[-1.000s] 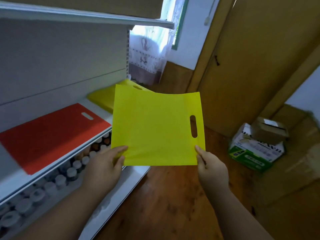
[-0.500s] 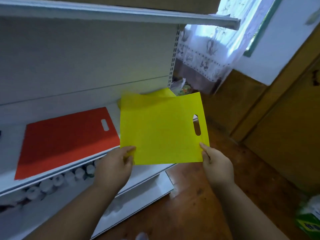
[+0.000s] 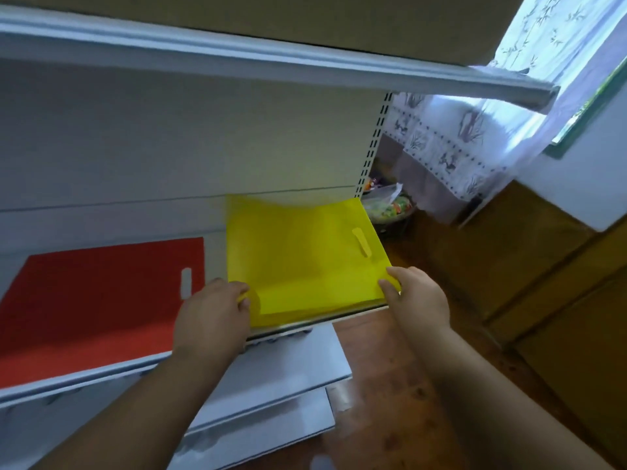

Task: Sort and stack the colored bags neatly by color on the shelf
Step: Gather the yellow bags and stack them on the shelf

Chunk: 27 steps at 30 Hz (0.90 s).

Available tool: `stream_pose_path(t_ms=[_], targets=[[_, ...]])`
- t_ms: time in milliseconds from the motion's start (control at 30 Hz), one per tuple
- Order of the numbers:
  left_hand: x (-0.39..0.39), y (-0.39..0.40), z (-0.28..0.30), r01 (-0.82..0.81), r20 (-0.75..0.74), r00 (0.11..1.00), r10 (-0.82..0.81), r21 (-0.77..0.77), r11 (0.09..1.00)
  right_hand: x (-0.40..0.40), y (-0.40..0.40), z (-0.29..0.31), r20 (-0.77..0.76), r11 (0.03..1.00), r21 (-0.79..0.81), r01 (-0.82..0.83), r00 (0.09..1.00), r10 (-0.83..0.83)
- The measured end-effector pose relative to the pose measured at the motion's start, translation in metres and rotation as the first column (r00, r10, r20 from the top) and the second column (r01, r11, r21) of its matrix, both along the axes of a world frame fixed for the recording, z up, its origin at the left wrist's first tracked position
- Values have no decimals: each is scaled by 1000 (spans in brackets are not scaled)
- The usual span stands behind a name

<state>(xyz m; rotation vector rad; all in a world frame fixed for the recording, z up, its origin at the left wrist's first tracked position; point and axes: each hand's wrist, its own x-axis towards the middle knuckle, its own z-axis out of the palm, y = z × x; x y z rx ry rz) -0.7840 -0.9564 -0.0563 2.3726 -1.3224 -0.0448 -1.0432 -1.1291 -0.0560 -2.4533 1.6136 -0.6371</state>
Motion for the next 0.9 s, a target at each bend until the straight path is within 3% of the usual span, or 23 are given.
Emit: stream_pose_path(t_ms=[300, 433, 667, 900], targets=[[-24, -51, -34, -185, 230, 963, 138, 198, 963, 15, -84, -10, -300, 968, 231, -98, 939, 166], [-34, -61, -43, -274, 304, 929, 211, 185, 944, 19, -98, -7, -399, 960, 265, -94, 895, 198], [-37, -47, -47, -315, 236, 925, 297, 41, 948, 63, -71, 4, -244, 881, 253, -399, 855, 457], [2, 52, -43, -317, 86, 940, 330, -129, 939, 157, 25, 17, -95, 750, 186, -634, 748, 656]])
